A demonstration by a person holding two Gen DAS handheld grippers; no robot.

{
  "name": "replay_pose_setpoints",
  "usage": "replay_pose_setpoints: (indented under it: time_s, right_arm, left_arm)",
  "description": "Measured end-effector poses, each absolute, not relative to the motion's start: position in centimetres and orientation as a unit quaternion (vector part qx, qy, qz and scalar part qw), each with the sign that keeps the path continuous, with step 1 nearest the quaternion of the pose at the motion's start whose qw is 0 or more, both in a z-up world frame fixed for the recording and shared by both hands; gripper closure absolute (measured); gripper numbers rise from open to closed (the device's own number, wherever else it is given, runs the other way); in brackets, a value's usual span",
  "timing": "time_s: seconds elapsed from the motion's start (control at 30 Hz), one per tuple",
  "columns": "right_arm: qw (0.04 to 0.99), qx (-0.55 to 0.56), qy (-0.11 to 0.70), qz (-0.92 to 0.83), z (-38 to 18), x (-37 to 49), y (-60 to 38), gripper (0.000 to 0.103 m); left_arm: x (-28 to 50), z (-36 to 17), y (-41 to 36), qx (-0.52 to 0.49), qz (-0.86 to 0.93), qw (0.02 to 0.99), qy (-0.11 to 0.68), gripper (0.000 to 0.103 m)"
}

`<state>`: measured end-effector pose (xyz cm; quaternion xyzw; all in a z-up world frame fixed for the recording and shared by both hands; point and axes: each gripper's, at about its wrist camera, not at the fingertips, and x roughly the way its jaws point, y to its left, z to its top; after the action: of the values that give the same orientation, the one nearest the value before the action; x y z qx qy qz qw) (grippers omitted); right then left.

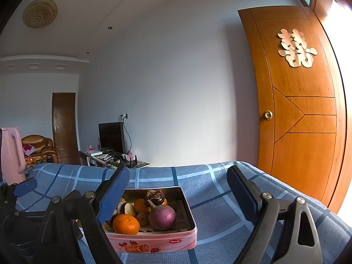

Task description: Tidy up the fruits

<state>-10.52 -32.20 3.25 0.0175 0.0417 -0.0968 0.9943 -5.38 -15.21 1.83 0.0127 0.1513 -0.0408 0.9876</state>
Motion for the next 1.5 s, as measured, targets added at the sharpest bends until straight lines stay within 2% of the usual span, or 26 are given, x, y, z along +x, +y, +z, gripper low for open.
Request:
replay_pose_setpoints:
  time_s: [1.5]
  right_arm:
    - [0.994,0.022,0.047,-0.098,3.58,-10.51,-32.51,0.012]
  left_arm:
    - [-5.10,1.76,-15.60,0.024,-0.036,0.986,0.164,0.000]
